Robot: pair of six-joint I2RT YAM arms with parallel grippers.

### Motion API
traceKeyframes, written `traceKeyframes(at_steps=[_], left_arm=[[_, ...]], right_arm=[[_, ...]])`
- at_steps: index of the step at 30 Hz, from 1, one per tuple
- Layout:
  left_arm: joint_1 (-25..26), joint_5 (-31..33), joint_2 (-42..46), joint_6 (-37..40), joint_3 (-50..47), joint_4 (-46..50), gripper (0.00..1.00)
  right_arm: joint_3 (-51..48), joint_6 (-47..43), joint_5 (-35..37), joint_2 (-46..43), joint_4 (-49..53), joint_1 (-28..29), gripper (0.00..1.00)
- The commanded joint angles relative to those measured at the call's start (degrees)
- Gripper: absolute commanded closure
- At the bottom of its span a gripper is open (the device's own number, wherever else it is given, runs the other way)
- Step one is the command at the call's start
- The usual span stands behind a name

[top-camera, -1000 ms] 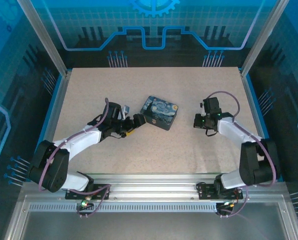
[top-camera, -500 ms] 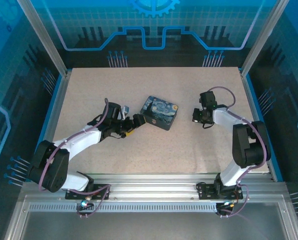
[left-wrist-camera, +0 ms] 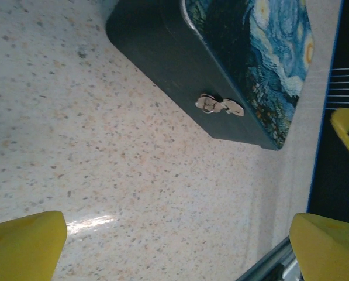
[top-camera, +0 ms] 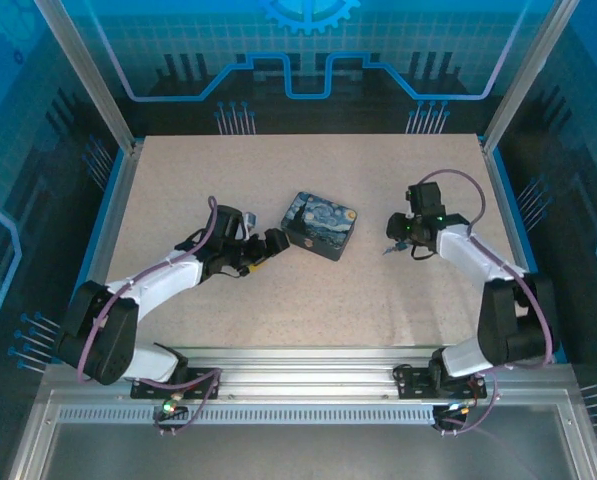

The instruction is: Unlock the padlock with the key

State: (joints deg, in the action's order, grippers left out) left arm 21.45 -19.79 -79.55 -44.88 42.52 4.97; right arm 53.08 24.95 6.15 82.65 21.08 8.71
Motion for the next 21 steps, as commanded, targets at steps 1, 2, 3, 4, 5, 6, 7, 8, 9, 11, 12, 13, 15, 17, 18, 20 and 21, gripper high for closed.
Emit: traceKeyframes(at_steps=[1,2,3,4,5,6,7,8,9,11,12,13,15,17,18,20,21], left_arm=[[-0.85,5.97,3.37,4.24,3.49,5.62,0.01],[-0.96,7.38,3.84,5.03,4.39,6.94,0.01],[-1.14,8.31,4.11,5.55,5.09,7.87,0.01],[-1.36,9.18,4.42,6.25,5.82,8.68,0.01],[-1.62,10.15,4.63,7.12,6.75,9.64,0.01],[-1.74,11.40,4.76,7.93,7.76,10.53,0.01],[-1.92,13.24,4.89,8.77,8.69,11.48,0.01],[-2.02,14.97,5.04,9.68,9.40,12.23,0.01],[-2.12,17.79,5.26,10.93,10.10,12.80,0.01],[-2.12,23.92,6.09,13.75,10.49,12.48,0.01],[-2.12,27.54,6.84,15.81,10.00,10.90,0.01],[-2.12,30.08,7.69,18.98,8.79,8.07,0.01],[-2.41,34.72,8.69,23.65,7.22,3.94,0.01],[-3.45,38.55,8.22,29.39,5.79,-0.76,0.01],[-4.05,40.24,7.81,32.11,4.46,-4.37,0.01],[-5.53,43.04,6.78,36.73,1.04,-11.90,0.01],[-6.69,43.88,6.10,37.69,-0.56,-15.80,0.01]], right_arm=[[-2.35,-0.35,1.91,-5.30,2.81,0.61,0.36],[-2.37,-0.65,2.05,-6.63,2.86,0.61,0.00],[-2.37,-0.62,2.34,-7.52,3.15,0.61,0.00],[-2.36,-0.74,2.61,-8.75,3.32,0.69,0.00],[-3.81,-1.04,2.71,-9.58,3.11,0.73,0.00],[-4.18,-1.26,3.09,-10.59,2.92,0.78,0.00],[-4.34,-1.53,3.82,-11.63,2.78,0.90,0.00],[-4.46,-1.95,4.39,-12.28,2.47,1.00,0.00],[-4.71,-2.41,5.37,-12.99,1.94,1.10,0.00],[-5.01,-2.88,7.12,-13.75,0.85,1.13,0.00],[-5.08,-3.19,9.01,-13.83,-0.17,1.21,0.00],[-5.45,-3.29,11.00,-14.03,-1.33,1.29,0.00],[-7.03,-4.38,14.08,-14.42,-4.88,1.49,0.00],[-10.74,-8.87,17.59,-15.10,-13.93,2.17,0.00],[-12.83,-11.31,19.72,-14.98,-18.50,2.68,0.00],[-16.02,-13.77,25.24,-13.81,-25.76,3.09,0.00],[-16.64,-14.89,26.99,-12.39,-27.82,2.77,0.00]])
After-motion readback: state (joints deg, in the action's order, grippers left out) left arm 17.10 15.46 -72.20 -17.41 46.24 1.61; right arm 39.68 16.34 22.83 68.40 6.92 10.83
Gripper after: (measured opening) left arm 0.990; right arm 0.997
